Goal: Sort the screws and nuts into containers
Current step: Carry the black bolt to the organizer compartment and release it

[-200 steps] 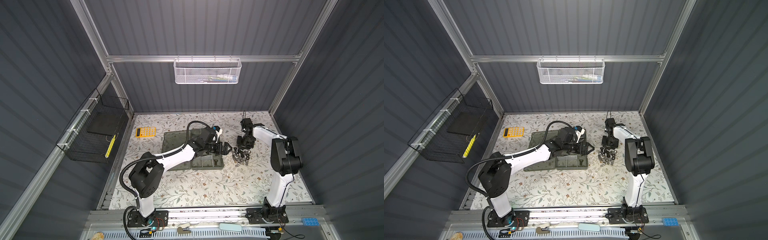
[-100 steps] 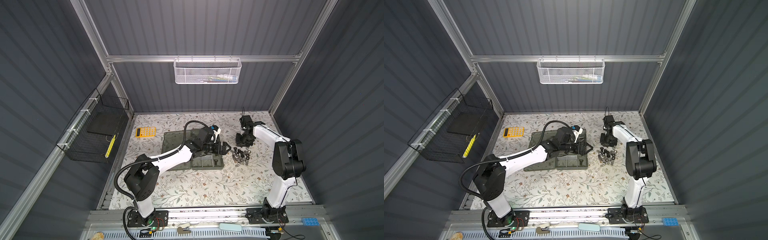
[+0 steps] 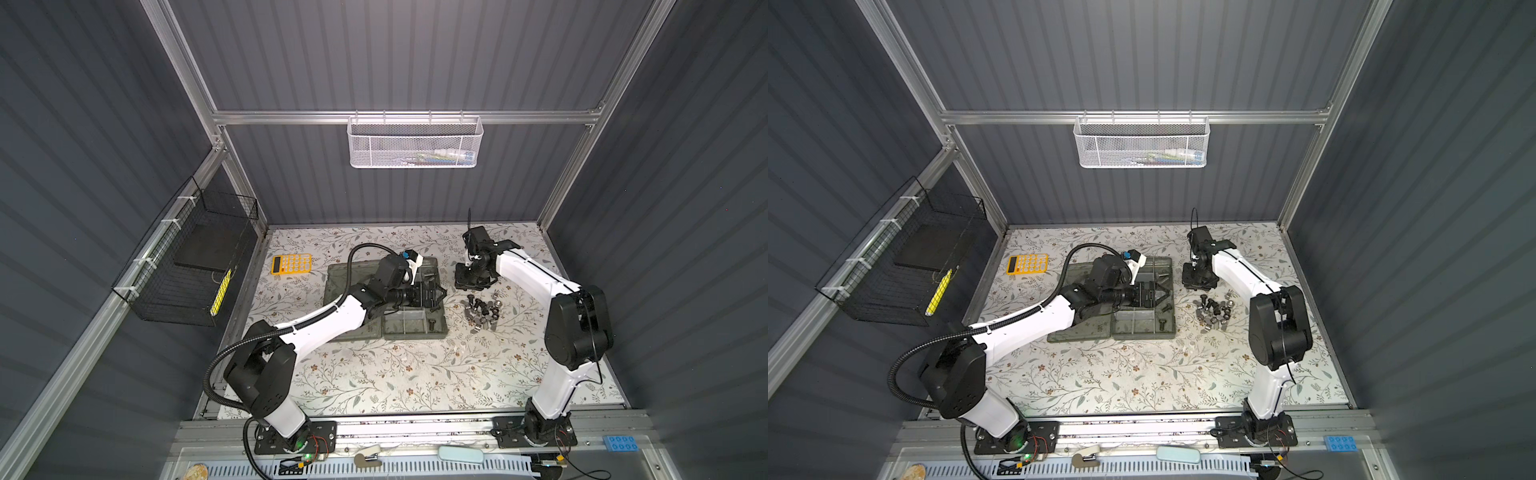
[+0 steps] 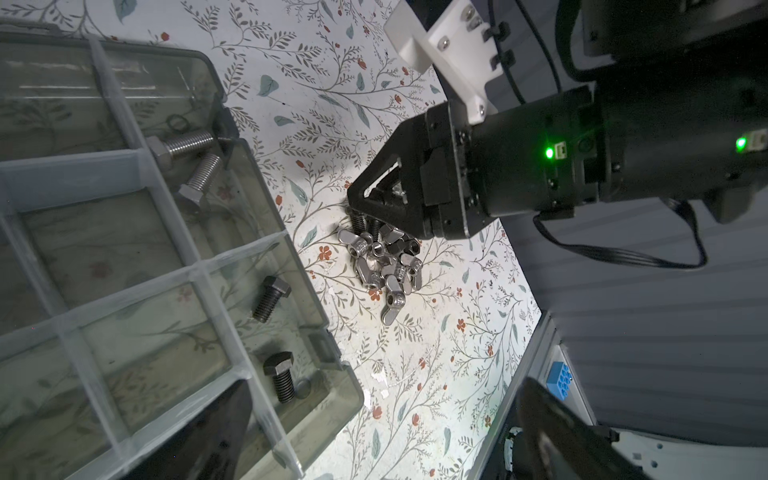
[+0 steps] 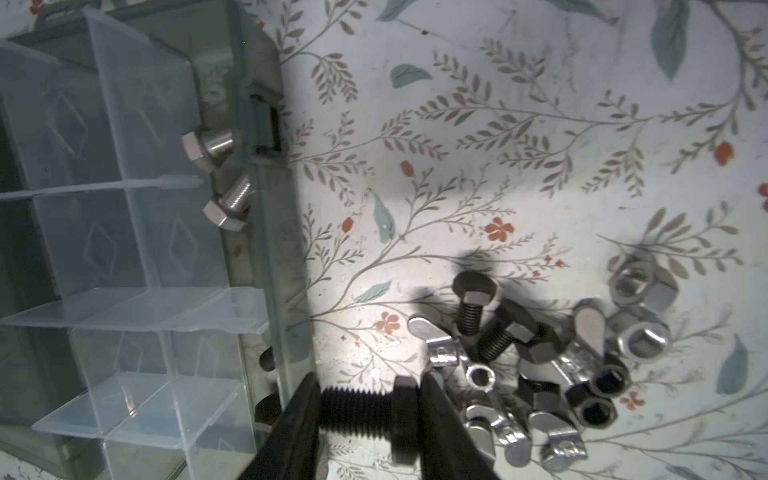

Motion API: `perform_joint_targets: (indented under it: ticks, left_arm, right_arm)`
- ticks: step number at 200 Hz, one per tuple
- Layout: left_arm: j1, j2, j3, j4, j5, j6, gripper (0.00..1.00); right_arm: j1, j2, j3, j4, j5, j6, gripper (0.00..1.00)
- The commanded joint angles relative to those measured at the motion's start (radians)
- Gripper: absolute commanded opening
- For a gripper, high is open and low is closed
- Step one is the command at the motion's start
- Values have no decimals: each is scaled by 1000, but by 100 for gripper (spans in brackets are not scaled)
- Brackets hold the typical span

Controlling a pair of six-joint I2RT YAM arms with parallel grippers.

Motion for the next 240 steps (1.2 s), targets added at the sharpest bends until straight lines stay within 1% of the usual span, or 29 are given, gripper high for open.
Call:
perform_joint_targets:
  ticks: [1, 54, 107, 152, 195, 240]
  left_arm:
    - [15, -55, -44, 14, 8, -21, 100]
    - [37, -123, -128, 31, 7, -45, 100]
    - [49, -191, -198, 31, -12, -52, 100]
    - [58, -212, -224, 26, -16, -53, 100]
    - [62, -218, -235, 27, -20, -54, 100]
    - [65, -221, -241, 26, -22, -55, 100]
  right_arm:
    - [28, -39, 25, -18, -20, 30, 37]
    - [113, -15, 36, 0, -27, 63, 37]
    - [181, 51, 55, 18, -26, 83, 39]
    - [195, 106, 73, 30, -32, 85, 41]
    - [199, 155, 76, 37, -30, 84, 45]
    - [199, 161, 81, 41, -32, 81, 47]
